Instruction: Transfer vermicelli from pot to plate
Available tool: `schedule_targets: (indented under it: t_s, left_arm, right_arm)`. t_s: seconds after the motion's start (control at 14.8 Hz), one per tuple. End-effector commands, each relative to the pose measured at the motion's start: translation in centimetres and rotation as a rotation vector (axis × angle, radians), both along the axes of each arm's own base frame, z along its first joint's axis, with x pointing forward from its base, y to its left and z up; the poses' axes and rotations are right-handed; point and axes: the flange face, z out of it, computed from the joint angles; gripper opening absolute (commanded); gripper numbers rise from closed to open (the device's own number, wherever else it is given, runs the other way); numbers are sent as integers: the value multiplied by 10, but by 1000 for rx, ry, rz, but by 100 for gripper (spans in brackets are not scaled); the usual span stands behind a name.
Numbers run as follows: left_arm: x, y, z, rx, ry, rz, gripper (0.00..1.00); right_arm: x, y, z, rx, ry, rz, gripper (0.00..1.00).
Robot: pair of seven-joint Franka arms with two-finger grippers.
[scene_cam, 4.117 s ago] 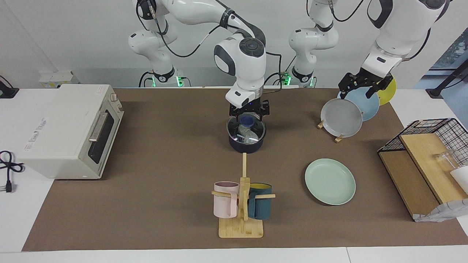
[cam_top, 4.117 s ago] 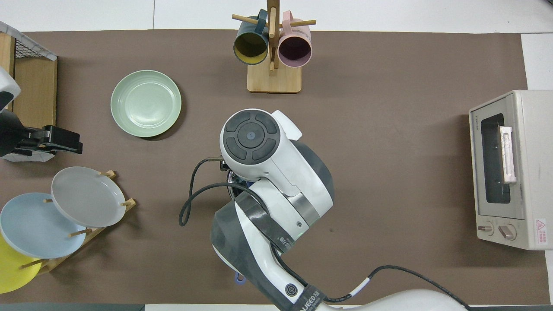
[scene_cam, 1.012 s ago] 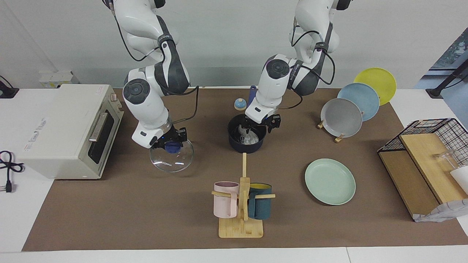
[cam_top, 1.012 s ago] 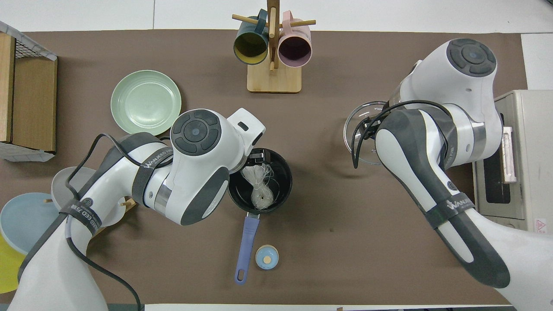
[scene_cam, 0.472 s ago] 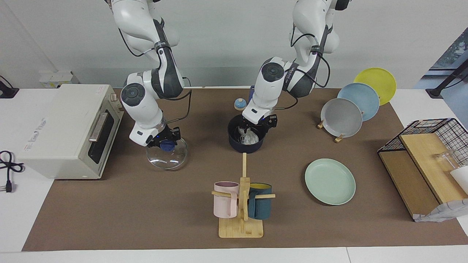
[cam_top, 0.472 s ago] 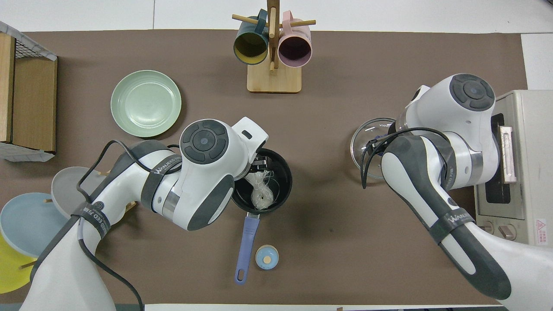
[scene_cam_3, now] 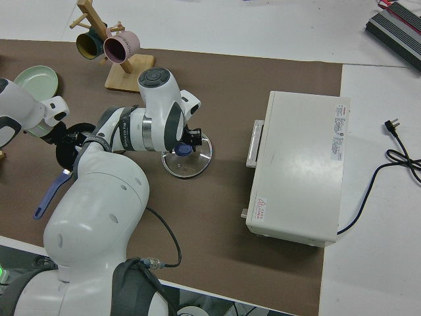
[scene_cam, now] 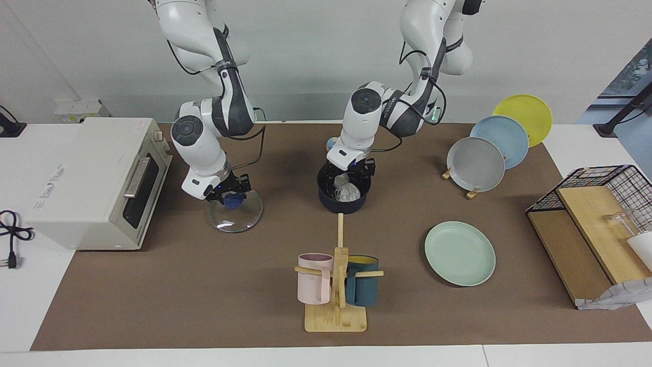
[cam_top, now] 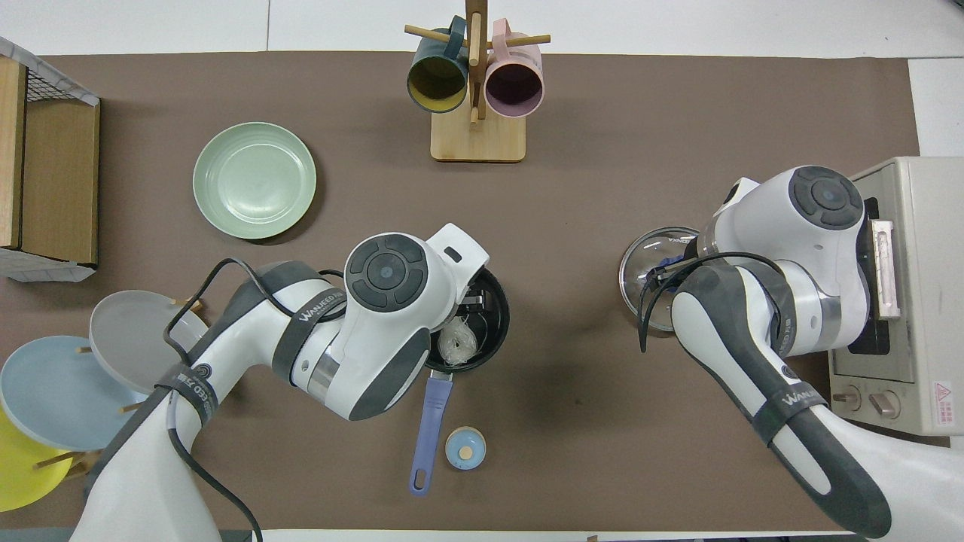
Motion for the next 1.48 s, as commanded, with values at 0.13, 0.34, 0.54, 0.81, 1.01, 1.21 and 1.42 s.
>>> schedule_targets:
  t_s: [0.13, 0.34, 0.54, 0.81, 1.01, 1.21, 1.42]
  left_arm:
    - [-3, -5, -13, -10, -4, 16, 100]
    - [-9, -11, -16, -7, -2, 1, 73]
    - [-5, -9, -13, -9, -9, 4, 0]
    - [7, 2, 12, -9, -17, 13, 0]
    - [26, 23, 86, 10, 5, 30, 0]
    - [56, 59, 174, 8, 48, 35, 0]
    - [112, 153, 219, -45, 57, 66, 0]
  right_arm:
    - [6, 0, 24, 30, -32, 9, 100]
    - [17, -1, 73, 19, -5, 10, 100]
    - [29, -27, 137, -31, -11, -7, 100]
    - [21, -55, 210, -44, -2, -62, 100]
    - [16, -74, 253, -50, 31, -98, 100]
    - [12, -80, 261, -95, 59, -104, 100]
    - [3, -91, 258, -94, 72, -116, 100]
